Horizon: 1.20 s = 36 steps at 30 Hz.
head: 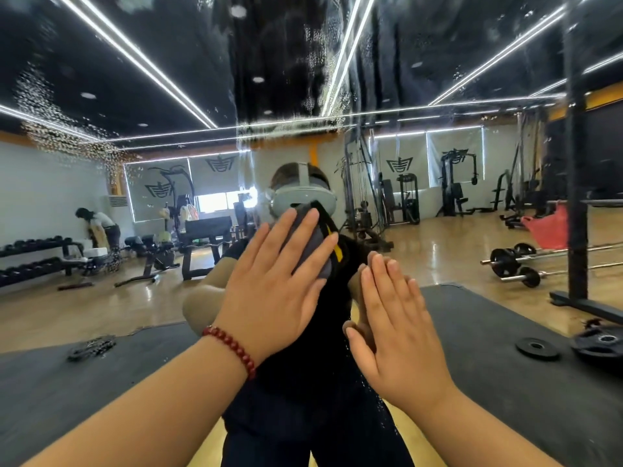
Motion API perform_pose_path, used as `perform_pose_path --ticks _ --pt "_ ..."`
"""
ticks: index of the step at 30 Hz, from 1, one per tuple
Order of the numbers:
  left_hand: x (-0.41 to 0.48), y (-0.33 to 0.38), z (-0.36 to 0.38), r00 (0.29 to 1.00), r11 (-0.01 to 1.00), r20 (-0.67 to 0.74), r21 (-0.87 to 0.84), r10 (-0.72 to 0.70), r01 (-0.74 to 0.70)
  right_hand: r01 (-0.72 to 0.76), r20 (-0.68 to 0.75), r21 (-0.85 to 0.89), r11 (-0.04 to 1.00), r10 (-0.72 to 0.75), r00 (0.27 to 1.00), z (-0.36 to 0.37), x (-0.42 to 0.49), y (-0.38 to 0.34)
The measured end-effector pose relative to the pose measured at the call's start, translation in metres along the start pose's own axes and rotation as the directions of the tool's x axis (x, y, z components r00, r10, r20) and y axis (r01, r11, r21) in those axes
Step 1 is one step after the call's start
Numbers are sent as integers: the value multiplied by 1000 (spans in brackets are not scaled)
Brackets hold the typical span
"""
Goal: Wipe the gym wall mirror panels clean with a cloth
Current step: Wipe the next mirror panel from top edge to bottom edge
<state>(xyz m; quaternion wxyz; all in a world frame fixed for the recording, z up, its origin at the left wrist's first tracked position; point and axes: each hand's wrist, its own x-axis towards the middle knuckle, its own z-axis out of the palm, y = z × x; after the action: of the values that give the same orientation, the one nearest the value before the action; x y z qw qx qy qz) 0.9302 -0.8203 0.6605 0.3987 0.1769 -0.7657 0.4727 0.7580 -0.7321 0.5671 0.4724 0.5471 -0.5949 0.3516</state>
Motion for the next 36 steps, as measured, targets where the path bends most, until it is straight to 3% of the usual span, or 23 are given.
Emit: perform_pose_path --ticks 4,9,14,20,25,29,36 --pt "-3 14 5 992 993 -33 -28 -119 118 -32 3 -11 999 32 999 9 -13 -6" --pt "-56 40 20 998 998 41 -33 45 -44 1 5 -28 1000 -1 1000 11 -24 -3" --pt "-58 38 14 994 997 78 -37 76 -73 2 1 -45 999 -2 1000 14 -34 -3" --pt "-13 27 9 980 978 -8 -57 -201 200 -4 -23 -61 998 3 1000 20 -35 -4" --pt "-71 64 28 1000 998 29 -63 5 -3 19 -21 -39 999 -20 1000 20 -39 0" --pt "-78 63 25 997 999 74 -42 30 -27 26 -4 -52 998 -27 1000 20 -45 2" --pt "-37 51 15 988 984 -9 -81 -157 156 -5 -18 -68 998 4 1000 23 -50 -2"
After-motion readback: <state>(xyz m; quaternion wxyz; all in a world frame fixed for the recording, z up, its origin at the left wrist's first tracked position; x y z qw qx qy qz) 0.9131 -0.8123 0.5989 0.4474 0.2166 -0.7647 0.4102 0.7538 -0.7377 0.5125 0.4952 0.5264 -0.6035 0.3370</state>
